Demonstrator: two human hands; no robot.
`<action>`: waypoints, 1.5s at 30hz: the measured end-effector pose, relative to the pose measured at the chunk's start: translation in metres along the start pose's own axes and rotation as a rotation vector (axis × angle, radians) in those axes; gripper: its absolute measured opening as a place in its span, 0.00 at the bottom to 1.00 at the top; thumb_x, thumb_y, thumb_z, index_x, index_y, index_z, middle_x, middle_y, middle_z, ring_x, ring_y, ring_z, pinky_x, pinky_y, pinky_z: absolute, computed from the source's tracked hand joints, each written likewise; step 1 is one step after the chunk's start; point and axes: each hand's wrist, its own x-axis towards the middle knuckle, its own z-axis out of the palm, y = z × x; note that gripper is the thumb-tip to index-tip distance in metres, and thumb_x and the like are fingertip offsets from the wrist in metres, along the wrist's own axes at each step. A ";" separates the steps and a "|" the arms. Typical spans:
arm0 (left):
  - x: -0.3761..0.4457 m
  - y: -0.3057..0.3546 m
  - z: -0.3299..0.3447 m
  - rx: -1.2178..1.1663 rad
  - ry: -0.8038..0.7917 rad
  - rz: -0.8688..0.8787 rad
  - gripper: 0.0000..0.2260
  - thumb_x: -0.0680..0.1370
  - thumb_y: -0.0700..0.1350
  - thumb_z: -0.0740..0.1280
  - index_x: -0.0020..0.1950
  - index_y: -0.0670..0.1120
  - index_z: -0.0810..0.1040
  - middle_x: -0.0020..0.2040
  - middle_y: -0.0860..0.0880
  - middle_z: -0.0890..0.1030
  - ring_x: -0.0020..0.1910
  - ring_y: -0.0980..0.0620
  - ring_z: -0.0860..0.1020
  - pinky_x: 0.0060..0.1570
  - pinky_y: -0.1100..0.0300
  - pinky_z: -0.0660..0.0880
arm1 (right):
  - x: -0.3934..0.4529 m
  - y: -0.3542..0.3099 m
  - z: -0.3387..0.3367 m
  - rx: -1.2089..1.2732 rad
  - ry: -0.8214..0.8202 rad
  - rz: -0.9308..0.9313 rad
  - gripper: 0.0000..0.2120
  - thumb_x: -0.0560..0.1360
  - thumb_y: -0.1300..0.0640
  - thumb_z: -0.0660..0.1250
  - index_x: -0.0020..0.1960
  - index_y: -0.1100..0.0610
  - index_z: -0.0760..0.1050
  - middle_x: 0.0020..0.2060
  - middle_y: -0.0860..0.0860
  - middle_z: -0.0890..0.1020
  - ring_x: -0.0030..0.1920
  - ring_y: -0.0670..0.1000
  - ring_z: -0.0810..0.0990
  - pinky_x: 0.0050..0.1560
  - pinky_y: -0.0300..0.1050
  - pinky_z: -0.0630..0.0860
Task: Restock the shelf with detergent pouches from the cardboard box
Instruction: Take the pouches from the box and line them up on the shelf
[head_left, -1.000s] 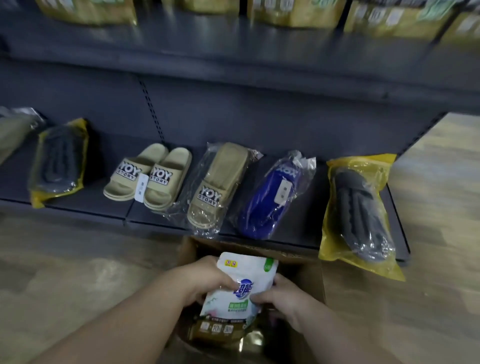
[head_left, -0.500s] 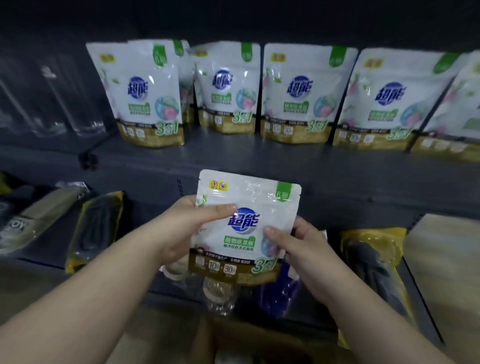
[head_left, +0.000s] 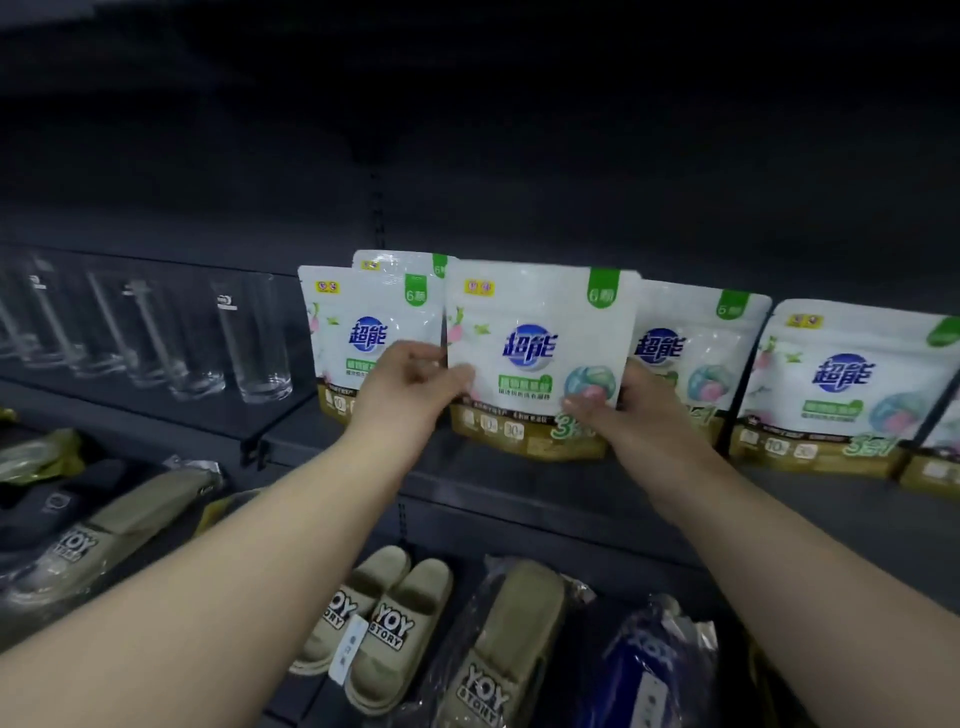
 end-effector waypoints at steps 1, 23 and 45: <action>-0.001 -0.012 0.000 0.079 0.030 -0.016 0.11 0.74 0.48 0.75 0.52 0.48 0.78 0.45 0.52 0.82 0.46 0.50 0.81 0.46 0.59 0.75 | 0.002 0.009 0.004 -0.016 -0.019 0.021 0.15 0.77 0.57 0.73 0.62 0.48 0.79 0.56 0.42 0.85 0.59 0.44 0.82 0.63 0.48 0.78; -0.014 -0.051 0.016 0.251 0.152 0.054 0.15 0.74 0.49 0.74 0.55 0.54 0.71 0.51 0.53 0.79 0.49 0.56 0.77 0.41 0.66 0.69 | 0.009 0.038 0.019 -0.008 -0.034 0.057 0.22 0.72 0.59 0.77 0.62 0.43 0.76 0.56 0.40 0.84 0.58 0.38 0.81 0.61 0.41 0.78; -0.179 -0.139 0.025 0.100 -0.304 -0.140 0.05 0.76 0.45 0.68 0.45 0.56 0.80 0.40 0.47 0.84 0.41 0.45 0.83 0.46 0.42 0.80 | -0.186 0.082 0.016 0.017 -0.032 0.340 0.03 0.77 0.64 0.69 0.48 0.57 0.80 0.41 0.57 0.85 0.39 0.52 0.85 0.41 0.39 0.82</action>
